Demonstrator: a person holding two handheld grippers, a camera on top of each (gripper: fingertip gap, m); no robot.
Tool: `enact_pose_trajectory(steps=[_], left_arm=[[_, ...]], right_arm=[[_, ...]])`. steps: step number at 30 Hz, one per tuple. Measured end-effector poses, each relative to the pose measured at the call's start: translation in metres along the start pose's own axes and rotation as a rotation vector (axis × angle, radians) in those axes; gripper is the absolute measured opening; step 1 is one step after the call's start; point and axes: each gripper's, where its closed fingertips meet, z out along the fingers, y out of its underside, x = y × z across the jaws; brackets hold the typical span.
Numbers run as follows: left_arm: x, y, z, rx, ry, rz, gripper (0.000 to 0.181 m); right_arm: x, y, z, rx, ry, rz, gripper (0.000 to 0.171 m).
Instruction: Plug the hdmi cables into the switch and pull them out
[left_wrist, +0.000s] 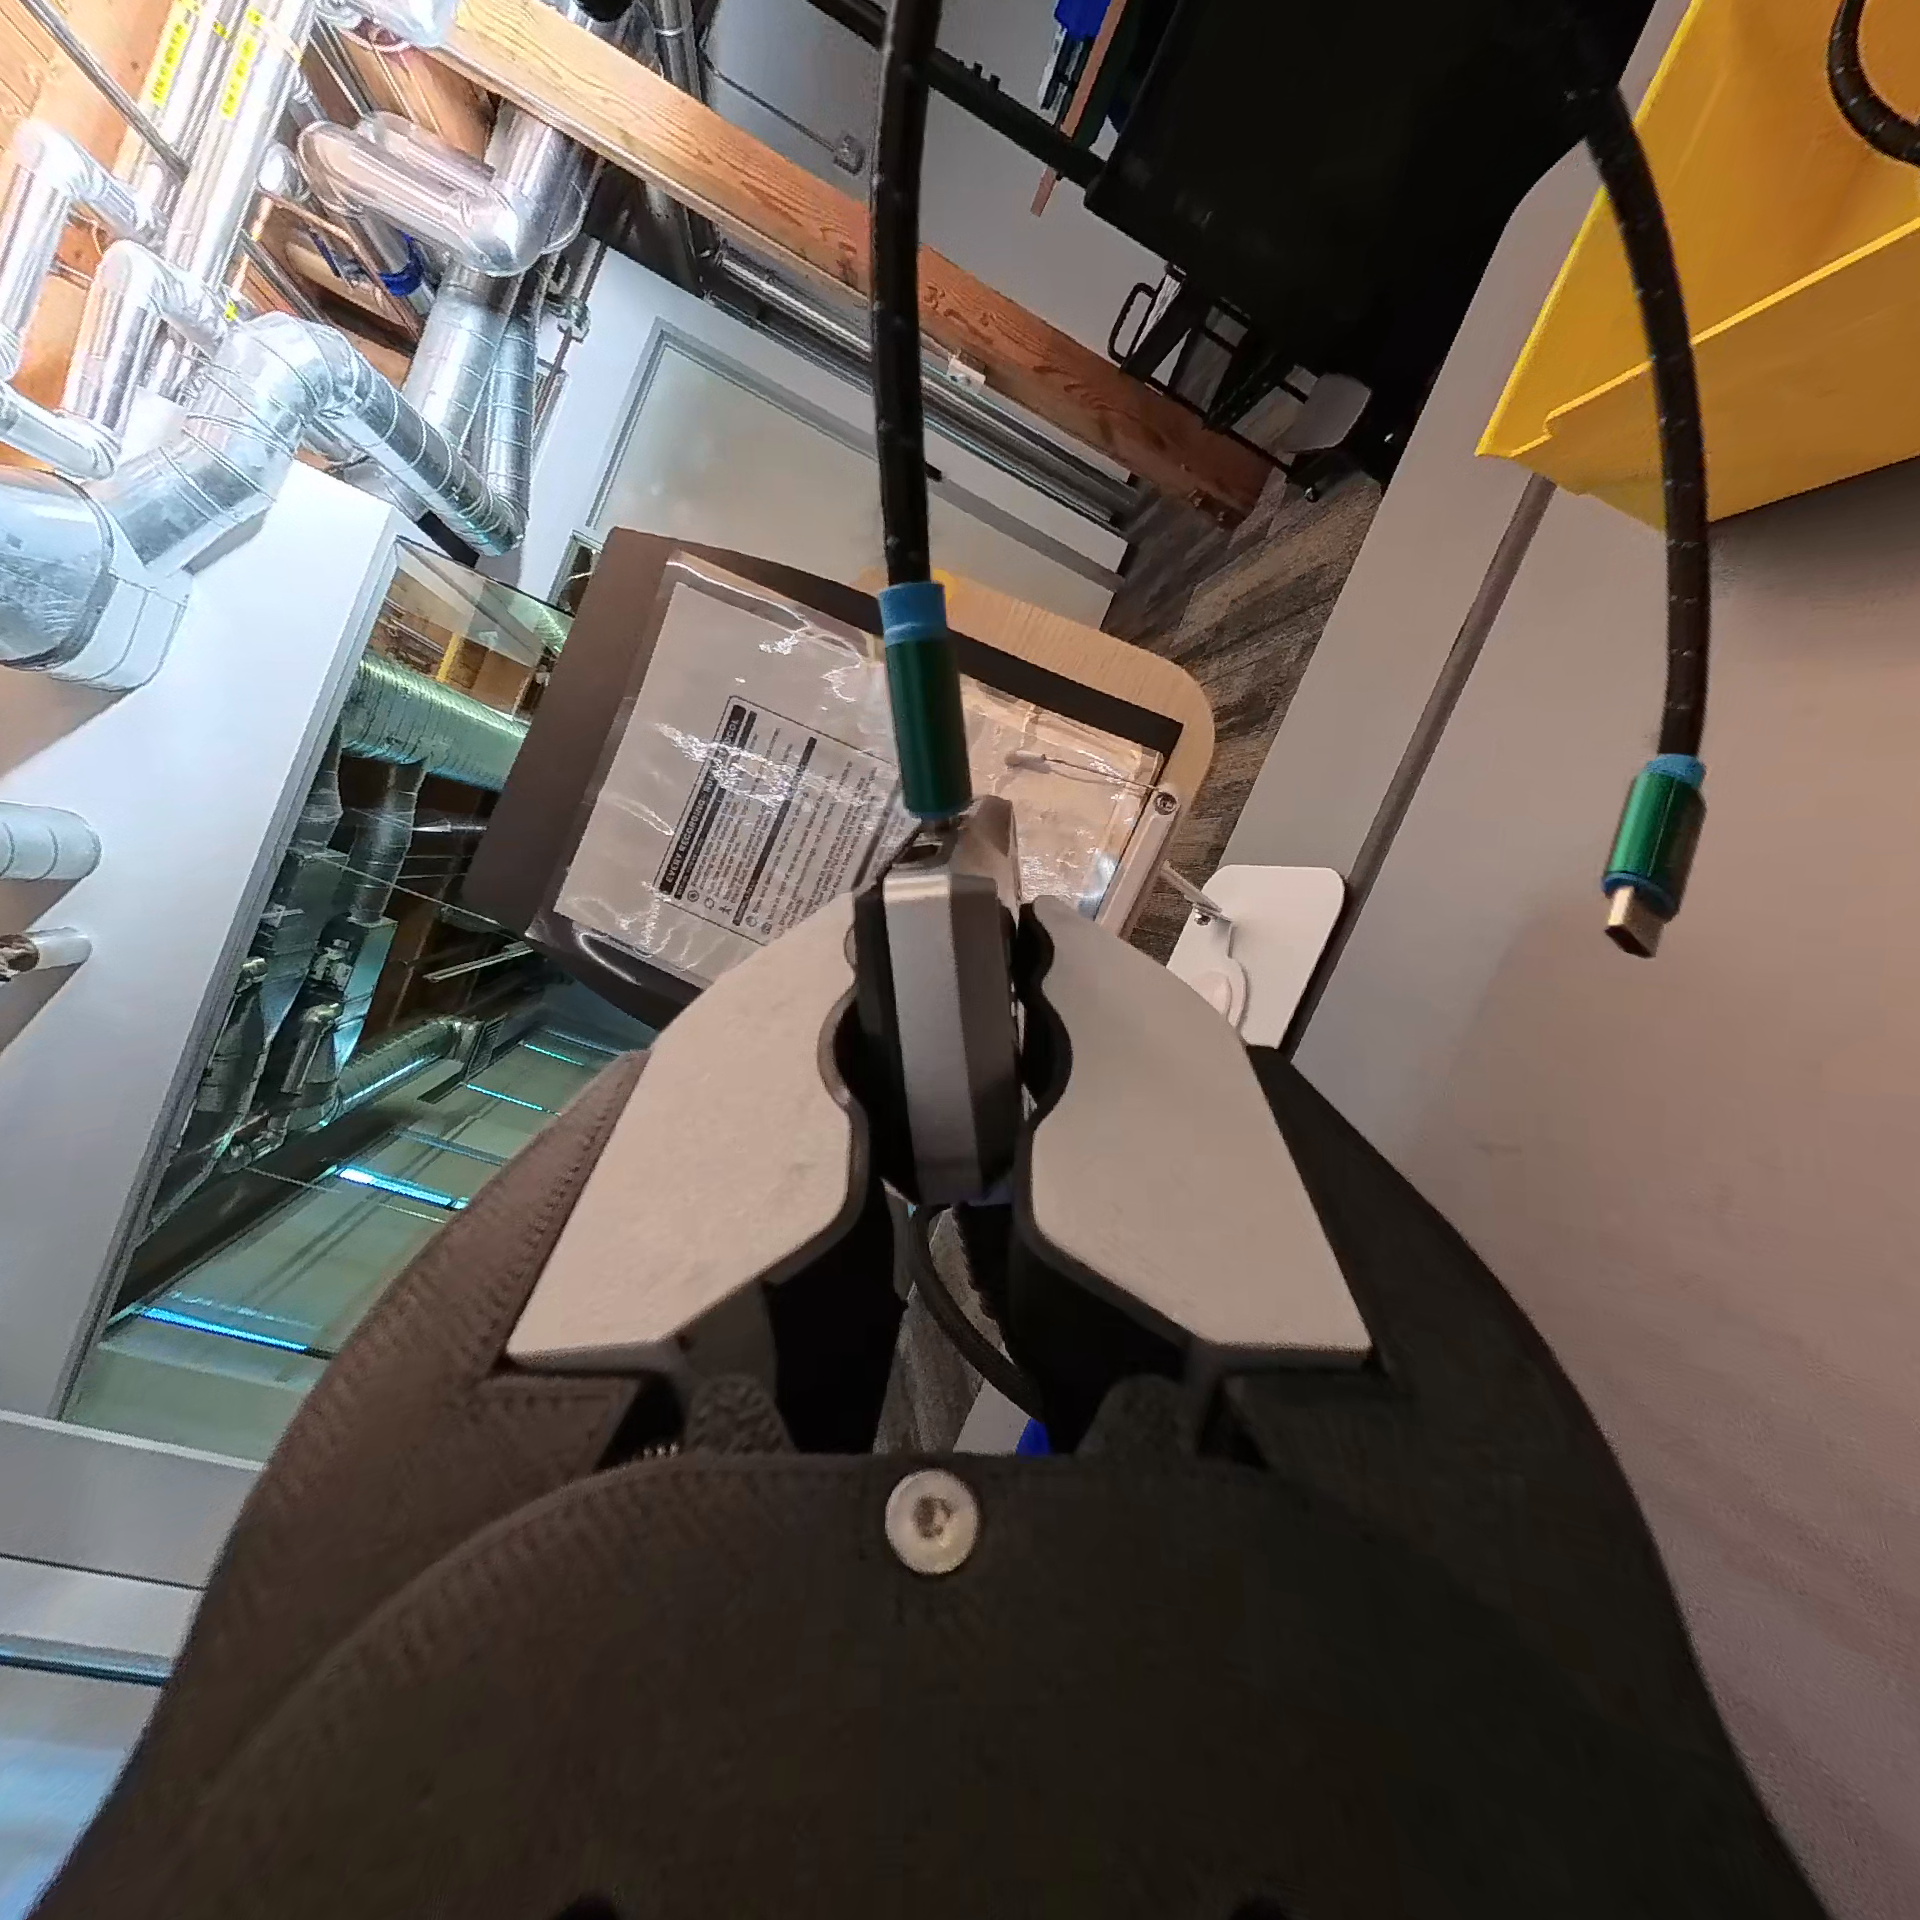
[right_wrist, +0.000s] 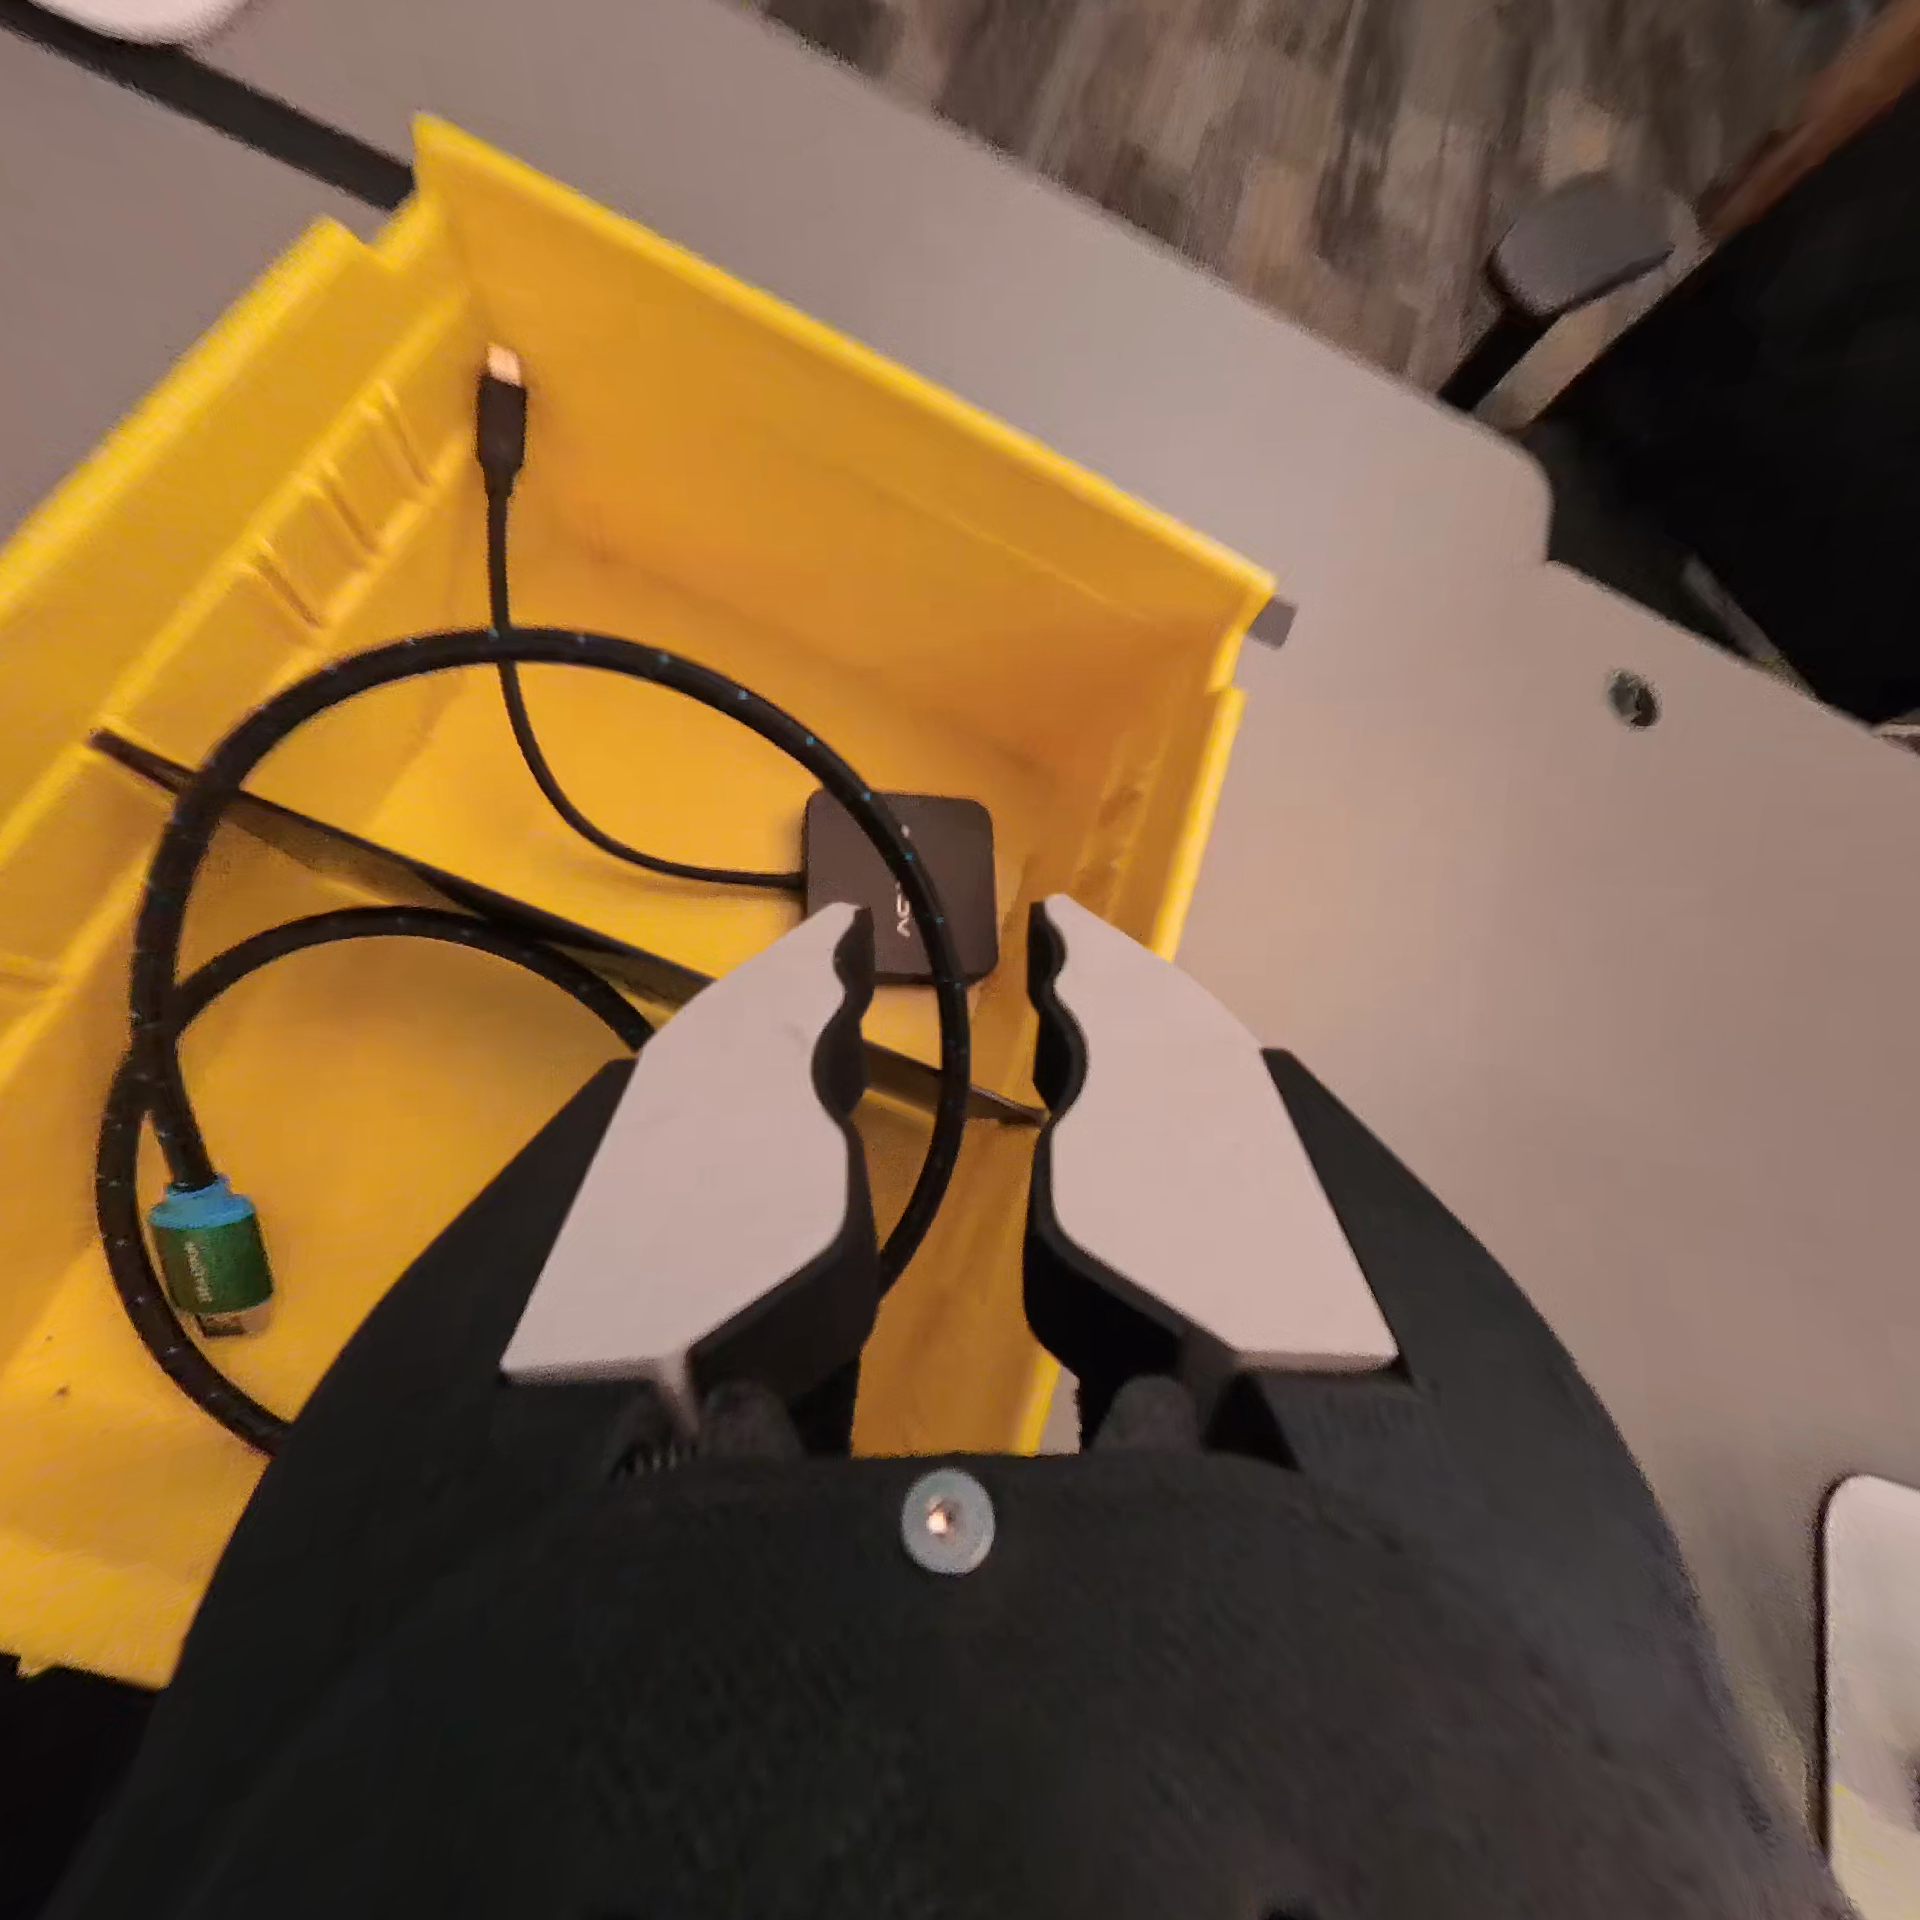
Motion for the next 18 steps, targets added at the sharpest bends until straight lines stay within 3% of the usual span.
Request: enact_pose_trajectory(steps=[2, 4, 5, 11, 14, 18], left_arm=[[0.003, 0.0, 0.002, -0.001, 0.01, 0.003, 0.022], [0.006, -0.001, 0.003, -0.002, 0.018, 0.008, 0.022], [0.007, -0.001, 0.004, -0.004, 0.02, 0.014, 0.022], [0.008, -0.003, 0.003, -0.007, 0.02, 0.03, 0.022], [0.005, -0.005, 0.001, -0.001, 0.014, 0.021, 0.022], [0.005, -0.005, -0.001, -0.003, 0.014, 0.017, 0.022]], right_arm=[[-0.002, 0.01, 0.016, -0.067, -0.002, 0.002, 0.028], [-0.001, 0.019, 0.026, -0.133, 0.007, 0.013, 0.011], [0.002, 0.02, 0.026, -0.151, 0.027, 0.035, 0.01], [0.018, 0.006, -0.026, -0.108, 0.088, 0.376, 0.008], [-0.002, 0.032, -0.043, -0.246, -0.025, 0.501, 0.007], [-0.031, 0.085, -0.041, -0.533, -0.143, 0.495, 0.009]])
